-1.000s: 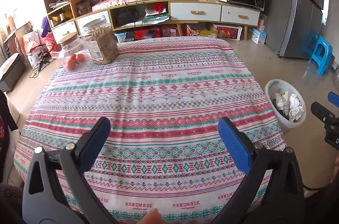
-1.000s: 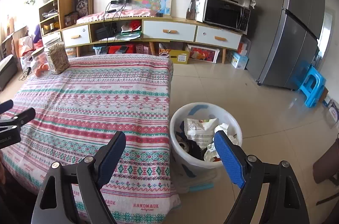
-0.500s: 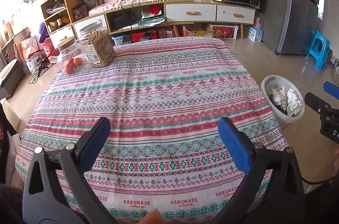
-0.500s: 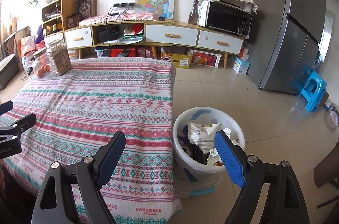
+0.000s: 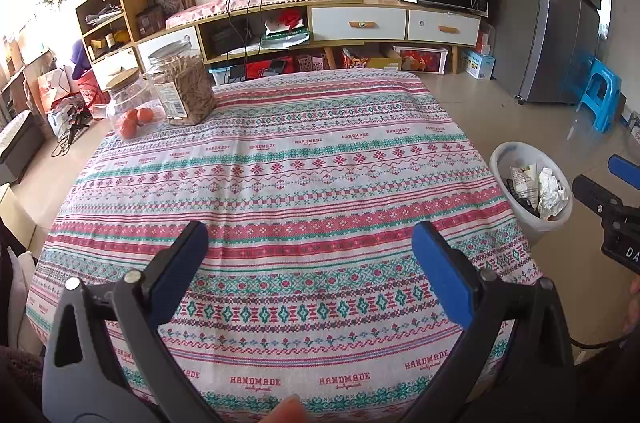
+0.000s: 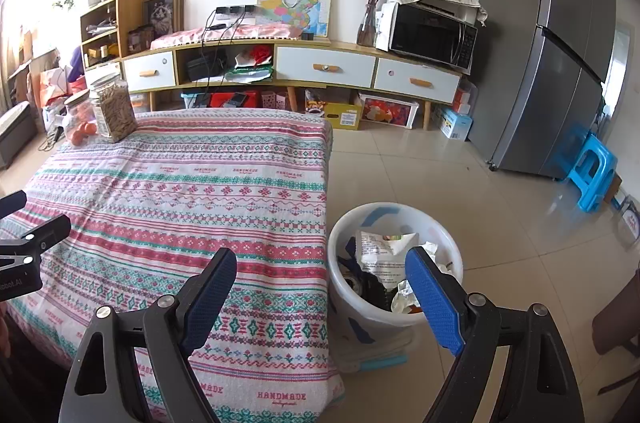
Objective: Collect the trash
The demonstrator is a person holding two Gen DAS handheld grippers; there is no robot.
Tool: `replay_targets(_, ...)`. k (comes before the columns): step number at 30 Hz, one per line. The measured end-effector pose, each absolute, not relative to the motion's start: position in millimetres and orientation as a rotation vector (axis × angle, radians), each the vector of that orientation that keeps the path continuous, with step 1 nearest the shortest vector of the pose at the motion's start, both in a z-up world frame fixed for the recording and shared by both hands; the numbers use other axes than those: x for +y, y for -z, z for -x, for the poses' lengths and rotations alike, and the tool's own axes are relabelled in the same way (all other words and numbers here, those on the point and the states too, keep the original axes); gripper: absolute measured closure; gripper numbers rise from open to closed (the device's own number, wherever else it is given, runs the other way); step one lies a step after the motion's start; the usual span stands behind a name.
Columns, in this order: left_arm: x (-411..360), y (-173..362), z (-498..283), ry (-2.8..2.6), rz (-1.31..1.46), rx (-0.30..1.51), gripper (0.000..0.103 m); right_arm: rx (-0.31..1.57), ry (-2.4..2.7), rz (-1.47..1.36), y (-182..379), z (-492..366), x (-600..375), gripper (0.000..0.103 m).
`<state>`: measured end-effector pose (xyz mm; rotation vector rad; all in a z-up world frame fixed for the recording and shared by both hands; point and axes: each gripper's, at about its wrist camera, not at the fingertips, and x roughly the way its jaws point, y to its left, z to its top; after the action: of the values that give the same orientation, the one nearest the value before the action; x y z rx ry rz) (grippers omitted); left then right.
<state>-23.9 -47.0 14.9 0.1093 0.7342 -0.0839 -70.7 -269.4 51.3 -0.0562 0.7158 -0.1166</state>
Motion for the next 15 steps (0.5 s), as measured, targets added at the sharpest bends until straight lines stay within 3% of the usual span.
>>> replay_targets(15, -50.0, -16.7, 26.5, 0.092, -0.108, 0.734, 0.002, 0.712, 0.112, 0.057, -52.9, 71.3, -268.7, 0.015)
